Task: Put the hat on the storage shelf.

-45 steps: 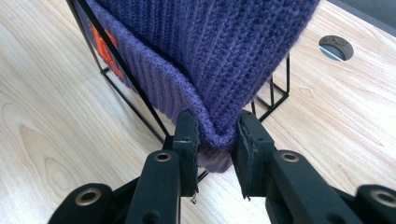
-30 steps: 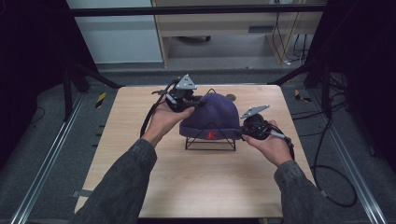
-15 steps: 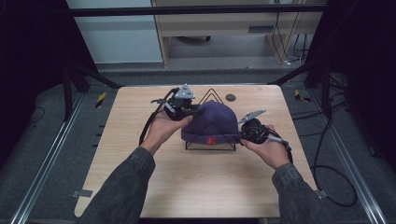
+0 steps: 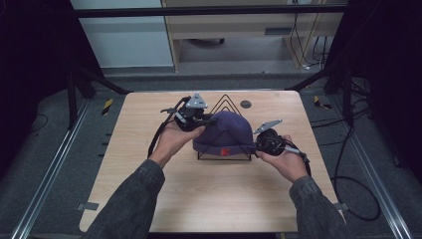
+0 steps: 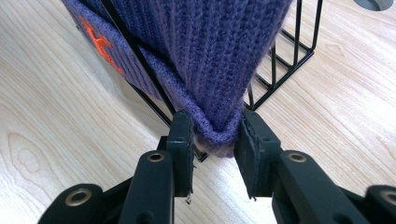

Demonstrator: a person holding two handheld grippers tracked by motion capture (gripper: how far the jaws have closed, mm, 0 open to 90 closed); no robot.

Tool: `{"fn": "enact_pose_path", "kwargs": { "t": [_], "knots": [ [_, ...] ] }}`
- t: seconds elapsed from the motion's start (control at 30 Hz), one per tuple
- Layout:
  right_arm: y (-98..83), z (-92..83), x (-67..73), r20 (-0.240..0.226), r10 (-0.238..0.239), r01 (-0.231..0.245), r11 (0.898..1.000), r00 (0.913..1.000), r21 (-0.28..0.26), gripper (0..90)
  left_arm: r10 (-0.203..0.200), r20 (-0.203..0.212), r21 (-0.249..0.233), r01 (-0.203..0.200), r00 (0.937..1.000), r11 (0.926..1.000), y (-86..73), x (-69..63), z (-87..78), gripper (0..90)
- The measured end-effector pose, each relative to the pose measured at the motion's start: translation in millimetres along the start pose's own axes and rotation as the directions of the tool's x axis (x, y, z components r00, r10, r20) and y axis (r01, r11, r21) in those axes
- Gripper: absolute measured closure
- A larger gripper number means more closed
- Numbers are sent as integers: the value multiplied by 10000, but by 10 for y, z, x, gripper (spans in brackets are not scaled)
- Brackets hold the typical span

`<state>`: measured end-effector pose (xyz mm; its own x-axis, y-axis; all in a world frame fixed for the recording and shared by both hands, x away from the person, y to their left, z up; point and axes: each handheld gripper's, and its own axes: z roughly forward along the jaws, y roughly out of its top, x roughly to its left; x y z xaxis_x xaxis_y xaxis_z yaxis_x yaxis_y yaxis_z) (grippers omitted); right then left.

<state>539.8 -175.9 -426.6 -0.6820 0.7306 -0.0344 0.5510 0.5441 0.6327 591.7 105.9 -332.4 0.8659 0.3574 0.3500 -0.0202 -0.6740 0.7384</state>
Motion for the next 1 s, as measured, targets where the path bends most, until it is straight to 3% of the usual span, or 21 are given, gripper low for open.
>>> {"fn": "enact_pose_path", "kwargs": {
  "t": [0.23,0.33,0.4,0.67,1.0],
  "knots": [
    [-1,-15,-4,68,19,-19,10000,10000,-48,630,-23,81,43,23,10000,10000,-16,12,-3,757],
    [-11,-46,-7,220,376,-370,9989,9990,-272,534,-119,50,-35,119,9999,9999,-16,19,-26,655],
    [-22,-80,1,223,453,-445,9984,9987,-358,472,-153,-40,-284,151,9999,9995,-8,16,-82,637],
    [-60,-273,26,512,459,-414,9954,9976,-860,427,-418,-596,-213,406,9973,9990,-45,-3,-231,499],
    [-83,-479,167,860,671,-512,9832,9940,-1750,305,-306,-1090,270,338,9936,9991,-67,-131,-440,257]
  ]
}}
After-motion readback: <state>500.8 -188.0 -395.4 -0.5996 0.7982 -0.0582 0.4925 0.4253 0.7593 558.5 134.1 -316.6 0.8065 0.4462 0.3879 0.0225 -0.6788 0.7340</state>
